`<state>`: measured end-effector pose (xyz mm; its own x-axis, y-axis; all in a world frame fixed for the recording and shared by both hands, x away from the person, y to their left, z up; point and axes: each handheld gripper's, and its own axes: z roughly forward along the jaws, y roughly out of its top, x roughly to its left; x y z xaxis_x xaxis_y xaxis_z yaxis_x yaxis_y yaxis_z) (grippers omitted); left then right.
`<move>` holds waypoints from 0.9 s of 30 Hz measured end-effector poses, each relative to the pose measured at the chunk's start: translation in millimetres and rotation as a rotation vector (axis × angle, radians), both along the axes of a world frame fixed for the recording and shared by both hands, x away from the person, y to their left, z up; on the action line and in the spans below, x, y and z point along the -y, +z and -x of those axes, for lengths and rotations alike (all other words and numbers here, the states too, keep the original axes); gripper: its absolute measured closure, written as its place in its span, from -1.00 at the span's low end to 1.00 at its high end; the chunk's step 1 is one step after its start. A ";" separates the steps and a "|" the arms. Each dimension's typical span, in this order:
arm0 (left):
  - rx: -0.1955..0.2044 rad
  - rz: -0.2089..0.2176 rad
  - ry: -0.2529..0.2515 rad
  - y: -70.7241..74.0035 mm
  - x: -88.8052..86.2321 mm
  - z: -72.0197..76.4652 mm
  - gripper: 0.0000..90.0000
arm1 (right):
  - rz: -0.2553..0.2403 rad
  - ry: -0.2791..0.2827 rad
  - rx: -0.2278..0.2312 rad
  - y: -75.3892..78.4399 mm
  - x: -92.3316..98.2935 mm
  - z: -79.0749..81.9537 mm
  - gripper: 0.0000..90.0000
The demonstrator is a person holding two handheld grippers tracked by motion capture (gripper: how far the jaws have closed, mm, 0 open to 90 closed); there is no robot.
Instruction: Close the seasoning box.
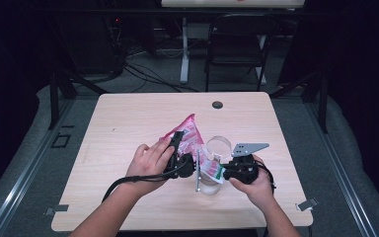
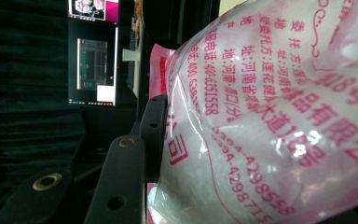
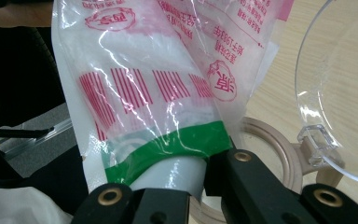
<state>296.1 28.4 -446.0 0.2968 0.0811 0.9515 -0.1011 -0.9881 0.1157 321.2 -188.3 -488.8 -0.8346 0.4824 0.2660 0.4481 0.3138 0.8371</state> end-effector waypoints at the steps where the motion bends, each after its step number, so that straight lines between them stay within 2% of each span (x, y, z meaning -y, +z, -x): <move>1: 0.001 0.000 -0.001 0.2 0.1 0.0 0.45 | -0.001 0.000 0.000 0.0 0.0 0.0 1.00; 27: 0.005 0.002 -0.004 2.1 1.6 0.7 0.46 | 0.001 0.000 0.001 -0.3 -0.2 -0.3 1.00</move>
